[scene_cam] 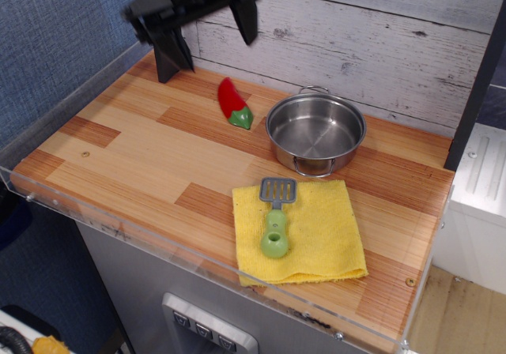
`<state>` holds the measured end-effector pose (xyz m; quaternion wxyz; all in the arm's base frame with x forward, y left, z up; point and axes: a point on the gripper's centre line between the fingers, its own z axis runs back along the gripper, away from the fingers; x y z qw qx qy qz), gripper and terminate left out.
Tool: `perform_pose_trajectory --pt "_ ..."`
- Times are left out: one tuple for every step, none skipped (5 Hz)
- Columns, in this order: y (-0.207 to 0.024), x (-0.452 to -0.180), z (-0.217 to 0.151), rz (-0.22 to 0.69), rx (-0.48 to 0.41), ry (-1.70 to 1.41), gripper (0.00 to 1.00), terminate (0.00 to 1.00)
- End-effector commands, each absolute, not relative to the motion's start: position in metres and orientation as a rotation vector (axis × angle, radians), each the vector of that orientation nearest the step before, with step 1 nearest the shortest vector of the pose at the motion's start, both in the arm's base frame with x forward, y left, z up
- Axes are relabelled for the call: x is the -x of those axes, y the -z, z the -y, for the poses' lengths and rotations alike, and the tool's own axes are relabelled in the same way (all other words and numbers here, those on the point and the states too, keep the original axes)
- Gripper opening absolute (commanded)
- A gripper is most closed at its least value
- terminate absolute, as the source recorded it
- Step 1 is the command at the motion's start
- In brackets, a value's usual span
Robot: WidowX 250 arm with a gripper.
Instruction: Move the spatula to the left of the pepper.
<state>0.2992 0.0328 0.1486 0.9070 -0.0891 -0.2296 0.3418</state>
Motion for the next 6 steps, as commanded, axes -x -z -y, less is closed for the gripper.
perform_pose_trajectory --pt "-0.138 -0.278 -0.004 0.482 0.188 -0.661 1.0 0.0" --pt "-0.118 -0.272 0.006 0.455 0.181 -0.655 1.0 0.0" --pt "-0.1 -0.27 0.023 0.41 0.16 -0.616 1.0 0.0" --pt "-0.083 -0.269 0.038 0.383 0.141 -0.584 1.0 0.0" --pt "-0.063 -0.266 0.046 0.343 0.12 -0.571 1.0 0.0" --pt "-0.052 -0.263 0.045 0.325 0.092 -0.574 1.0 0.0"
